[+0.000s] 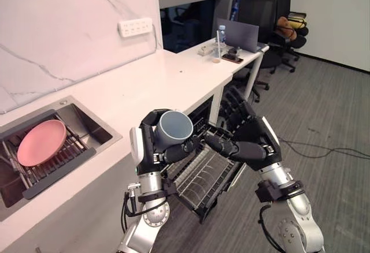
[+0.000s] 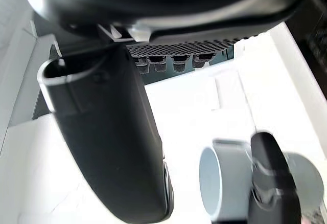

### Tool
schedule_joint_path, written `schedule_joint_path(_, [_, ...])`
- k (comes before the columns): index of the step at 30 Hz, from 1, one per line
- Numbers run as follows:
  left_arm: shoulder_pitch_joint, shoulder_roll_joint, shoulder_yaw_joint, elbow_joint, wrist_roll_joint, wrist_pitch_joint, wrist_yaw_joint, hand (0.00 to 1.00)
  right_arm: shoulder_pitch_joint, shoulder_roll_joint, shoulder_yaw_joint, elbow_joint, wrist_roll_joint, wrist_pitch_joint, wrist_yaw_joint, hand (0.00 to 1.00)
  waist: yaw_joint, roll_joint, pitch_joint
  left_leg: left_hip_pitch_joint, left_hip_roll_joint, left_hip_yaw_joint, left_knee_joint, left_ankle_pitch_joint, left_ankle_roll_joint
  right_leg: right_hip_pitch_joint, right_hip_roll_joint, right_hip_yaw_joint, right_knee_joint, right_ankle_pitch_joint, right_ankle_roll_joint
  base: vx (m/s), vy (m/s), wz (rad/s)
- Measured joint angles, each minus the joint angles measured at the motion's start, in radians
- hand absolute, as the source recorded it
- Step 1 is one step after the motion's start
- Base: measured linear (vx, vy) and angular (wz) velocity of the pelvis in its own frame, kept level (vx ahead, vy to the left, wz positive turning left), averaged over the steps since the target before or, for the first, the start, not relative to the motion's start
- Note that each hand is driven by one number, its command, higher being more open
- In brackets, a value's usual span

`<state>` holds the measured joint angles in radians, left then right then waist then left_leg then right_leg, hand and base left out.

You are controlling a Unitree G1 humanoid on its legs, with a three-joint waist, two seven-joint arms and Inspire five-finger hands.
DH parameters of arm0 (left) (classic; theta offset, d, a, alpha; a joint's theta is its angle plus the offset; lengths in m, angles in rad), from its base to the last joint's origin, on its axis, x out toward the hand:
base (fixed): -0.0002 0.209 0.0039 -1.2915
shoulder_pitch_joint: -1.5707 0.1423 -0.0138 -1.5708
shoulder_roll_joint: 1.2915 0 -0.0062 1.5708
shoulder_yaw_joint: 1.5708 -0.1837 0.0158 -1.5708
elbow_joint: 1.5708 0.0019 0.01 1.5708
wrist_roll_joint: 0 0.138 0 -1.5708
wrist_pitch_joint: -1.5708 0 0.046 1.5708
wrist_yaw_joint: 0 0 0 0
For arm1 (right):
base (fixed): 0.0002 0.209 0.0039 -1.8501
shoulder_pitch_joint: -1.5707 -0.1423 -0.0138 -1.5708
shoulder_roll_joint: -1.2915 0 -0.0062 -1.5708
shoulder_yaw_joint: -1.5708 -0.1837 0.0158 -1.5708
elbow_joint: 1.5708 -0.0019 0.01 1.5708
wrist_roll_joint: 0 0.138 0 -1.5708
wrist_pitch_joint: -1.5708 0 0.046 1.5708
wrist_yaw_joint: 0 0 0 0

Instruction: Walk over to the sink, pick up the cup, carry it to the dishwasher, place the cup inside the dishwasher, then close the dishwasher door

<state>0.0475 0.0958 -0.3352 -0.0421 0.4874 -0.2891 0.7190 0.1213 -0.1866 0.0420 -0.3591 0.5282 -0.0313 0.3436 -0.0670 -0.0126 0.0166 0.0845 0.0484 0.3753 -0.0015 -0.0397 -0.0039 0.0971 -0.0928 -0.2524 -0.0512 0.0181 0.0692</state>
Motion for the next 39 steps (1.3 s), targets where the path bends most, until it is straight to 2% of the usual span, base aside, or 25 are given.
schedule_joint_path(6, [-0.012, 0.003, -0.045, 0.001, 0.02, -0.003, -0.006, 0.0, -0.039, -0.017, 0.085, 0.005, -0.01, 0.012, 0.006, 1.0, 0.0, 0.0, -0.003, 0.003, -0.006, -0.005, -0.025, 0.02, 0.002, -0.005, 0.003, -0.004, 0.0, 0.006, 0.0, -0.03, -0.012, 0.03])
schedule_joint_path(13, [-0.035, 0.003, -0.051, 0.0, 0.024, -0.013, -0.024, 0.0, -0.045, -0.029, 0.104, 0.032, -0.062, 0.021, -0.005, 1.0, 0.002, 0.003, -0.022, 0.005, -0.012, -0.005, -0.033, 0.023, 0.004, -0.007, 0.001, -0.003, -0.003, 0.007, 0.001, 0.0, 0.0, 0.0])
schedule_joint_path(22, [-0.047, 0.005, -0.084, -0.048, 0.044, -0.033, -0.046, 0.0, -0.073, -0.048, 0.124, 0.037, -0.159, 0.031, -0.09, 1.0, 0.003, 0.004, -0.024, 0.005, -0.011, -0.004, -0.033, 0.023, 0.004, -0.009, 0.002, -0.002, -0.004, 0.009, 0.001, 0.0, 0.0, 0.0])
schedule_joint_path(25, [-0.057, 0.005, -0.084, -0.049, 0.044, -0.034, -0.066, 0.0, -0.077, -0.048, 0.124, 0.037, -0.158, 0.034, -0.108, 1.0, 0.005, 0.005, -0.025, 0.005, -0.011, -0.004, -0.033, 0.023, 0.004, -0.009, 0.002, -0.002, -0.004, 0.009, 0.0, 0.0, 0.0, 0.0])
schedule_joint_path(30, [-0.057, 0.005, -0.09, -0.049, 0.042, -0.035, -0.104, 0.0, -0.101, -0.047, 0.125, 0.036, -0.154, 0.073, -0.139, 1.0, 0.007, 0.005, -0.025, 0.005, -0.012, -0.004, -0.033, 0.023, 0.004, -0.009, 0.002, -0.002, -0.004, 0.009, 0.0, 0.0, 0.0, 0.0])
schedule_joint_path(39, [-0.06, 0.002, -0.106, -0.05, 0.011, -0.039, -0.118, 0.0, -0.128, -0.051, 0.122, 0.036, -0.042, 0.118, -0.162, 1.0, 0.024, 0.006, -0.025, 0.001, -0.014, -0.008, -0.034, 0.024, 0.006, -0.008, -0.001, -0.006, -0.005, 0.009, 0.0, 0.0, 0.0, 0.0])
